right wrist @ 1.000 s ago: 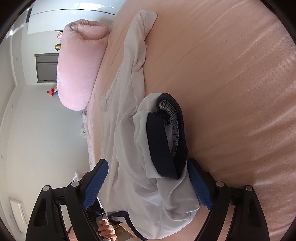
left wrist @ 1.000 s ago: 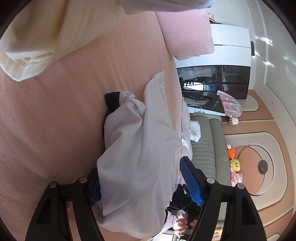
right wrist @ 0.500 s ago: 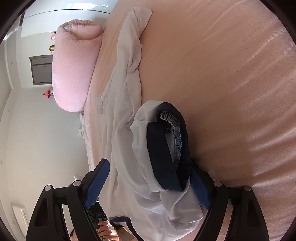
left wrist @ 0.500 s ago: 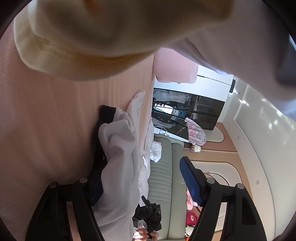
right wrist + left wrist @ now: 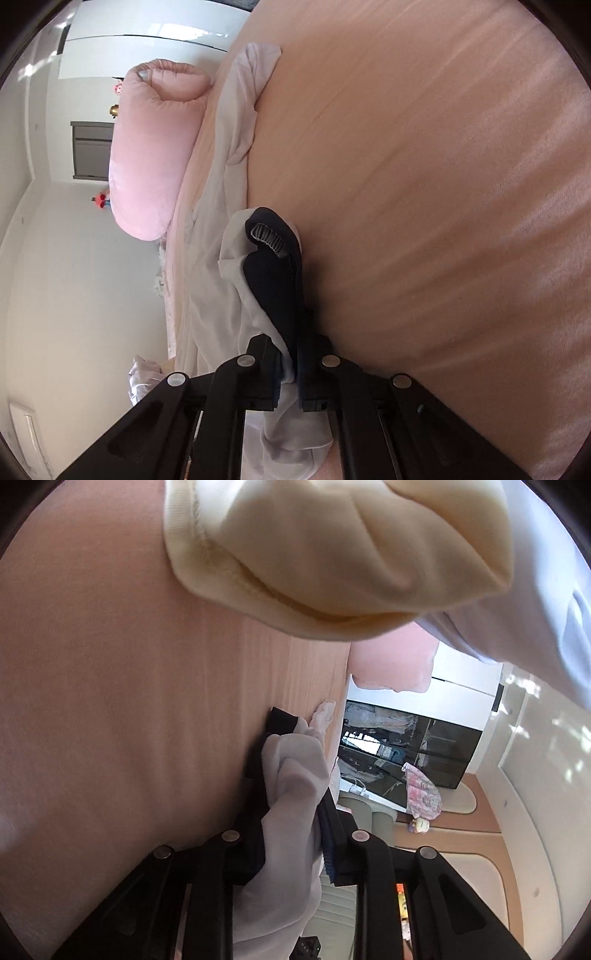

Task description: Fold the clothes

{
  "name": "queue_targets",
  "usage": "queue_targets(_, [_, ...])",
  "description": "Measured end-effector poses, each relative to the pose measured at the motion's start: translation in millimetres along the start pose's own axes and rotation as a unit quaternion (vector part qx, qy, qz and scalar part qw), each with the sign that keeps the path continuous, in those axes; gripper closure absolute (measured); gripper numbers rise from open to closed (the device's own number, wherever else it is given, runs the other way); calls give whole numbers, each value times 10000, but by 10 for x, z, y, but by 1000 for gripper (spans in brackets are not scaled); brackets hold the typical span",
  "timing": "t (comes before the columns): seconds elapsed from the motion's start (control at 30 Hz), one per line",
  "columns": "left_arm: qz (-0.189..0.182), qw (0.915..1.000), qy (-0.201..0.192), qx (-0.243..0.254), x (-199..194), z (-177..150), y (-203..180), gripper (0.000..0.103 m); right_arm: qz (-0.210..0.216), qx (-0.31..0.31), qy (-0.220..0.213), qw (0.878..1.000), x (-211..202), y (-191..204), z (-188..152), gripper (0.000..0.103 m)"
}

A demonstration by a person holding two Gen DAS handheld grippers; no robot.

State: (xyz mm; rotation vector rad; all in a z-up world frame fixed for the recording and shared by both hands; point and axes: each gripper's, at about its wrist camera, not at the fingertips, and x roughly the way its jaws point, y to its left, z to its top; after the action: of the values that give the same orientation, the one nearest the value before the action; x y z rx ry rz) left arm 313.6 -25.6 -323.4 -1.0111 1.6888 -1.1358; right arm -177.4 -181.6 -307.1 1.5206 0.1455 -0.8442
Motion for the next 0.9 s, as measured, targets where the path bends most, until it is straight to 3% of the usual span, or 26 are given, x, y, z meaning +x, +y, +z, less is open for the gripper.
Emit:
queue_targets(0.03, [-122, 9998, -33, -132, -22, 10, 31, 81, -224, -136, -35, 9997, -5, 75, -13, 103])
queue_targets(0.1, [-307, 9991, -38, -293, -55, 28, 61, 81, -533, -353, -102, 9979, -153, 161, 6, 94])
queue_targets(0.13, [-355, 9988, -20, -330, -65, 35, 64, 81, -475, -335, -128, 9982, -151, 189, 0, 90])
queue_targets(0.2, [-217, 9993, 15, -291, -62, 39, 49, 81, -412, -443, -65, 9981, -108, 271, -32, 53])
queue_targets(0.27, [47, 9998, -13, -183, -35, 30, 12, 81, -418, -710, 116, 9965, -27, 381, -81, 33])
queue_targets(0.3, [211, 9997, -28, -110, -20, 23, -11, 82, -421, -843, 207, 9953, 14, 437, -106, 32])
queue_targets(0.37, [743, 9971, -69, 161, 24, -9, -94, 87, -426, -1109, 388, 9922, 95, 547, -155, 34])
queue_targets(0.43, [1002, 9942, -89, 378, 49, -35, -159, 88, -1050, -1683, 326, 9796, 140, 695, -237, 40])
queue_targets(0.5, [1151, 9915, -31, 610, 62, -48, -213, 91, -1588, -1966, 192, 9673, 128, 747, -311, 61])
queue_targets(0.57, [1357, 9864, 39, 929, 59, -74, -280, 92, -1535, -1737, 57, 9728, -13, 556, -309, 65])
queue_targets(0.67, [1680, 9752, 122, 1435, 58, -126, -390, 92, -1493, -1479, -1, 9777, -115, 381, -278, 78])
queue_targets(0.8, [2184, 9509, 136, 2187, 38, -216, -517, 93, -1835, -1830, -28, 9658, -128, 440, -312, 86])
queue_targets(0.9, [2578, 9237, 125, 2831, 16, -302, -614, 94, -2260, -2056, -172, 9520, -197, 522, -366, 86])
